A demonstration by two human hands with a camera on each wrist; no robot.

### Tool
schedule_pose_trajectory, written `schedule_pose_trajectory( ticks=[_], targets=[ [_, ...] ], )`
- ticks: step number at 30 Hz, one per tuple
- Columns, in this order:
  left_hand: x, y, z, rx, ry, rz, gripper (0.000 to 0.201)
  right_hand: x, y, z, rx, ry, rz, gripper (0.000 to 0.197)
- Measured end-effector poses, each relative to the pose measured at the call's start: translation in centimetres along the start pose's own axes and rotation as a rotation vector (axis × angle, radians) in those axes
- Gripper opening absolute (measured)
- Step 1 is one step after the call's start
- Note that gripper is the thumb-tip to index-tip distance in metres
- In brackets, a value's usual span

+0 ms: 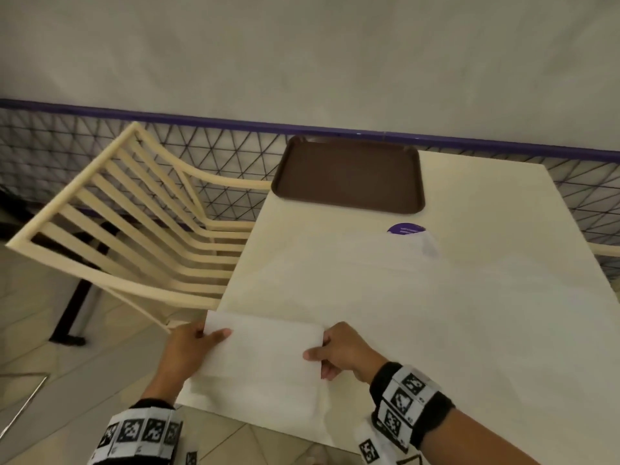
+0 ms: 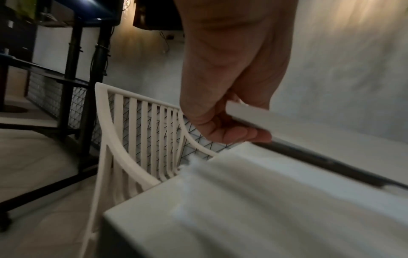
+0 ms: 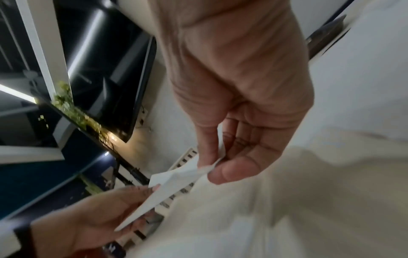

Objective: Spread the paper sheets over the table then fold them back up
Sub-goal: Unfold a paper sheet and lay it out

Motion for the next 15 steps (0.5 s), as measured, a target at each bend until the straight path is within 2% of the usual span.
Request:
schedule_pose_trajectory(
  ticks=[4, 8, 12, 15],
  targets=[
    [3.4, 1.1, -1.2, 0.008, -0.033, -0.147, 0.018, -2.2, 2.7, -1.1, -0.068, 0.062, 0.093, 0.027],
    [4.7, 1.7, -1.6, -0.063, 0.005, -0.148, 0.030, -2.4, 3.1, -0.7, -0.179, 0.017, 0.164, 0.035],
    [5.3, 1.8, -1.6, -0.115, 0.044, -0.122, 0.027, -2.8, 3.6, -0.7, -0.204, 0.026, 0.247, 0.040],
    [5.6, 2.2, -1.1, -0.159, 0.142, -0.153, 0.026, -3.4, 3.7, -0.8, -0.213, 0.065, 0.366, 0.045]
  ],
)
Point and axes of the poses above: each hand's wrist, its own z-axis away from the middle knuckle, its own y-axis out of the palm, x = y × z, the point moved 5 cm from there along -z, towards the middle knuckle, and after that the axes turned 2 degrees about -y, right-handed, at the moved point
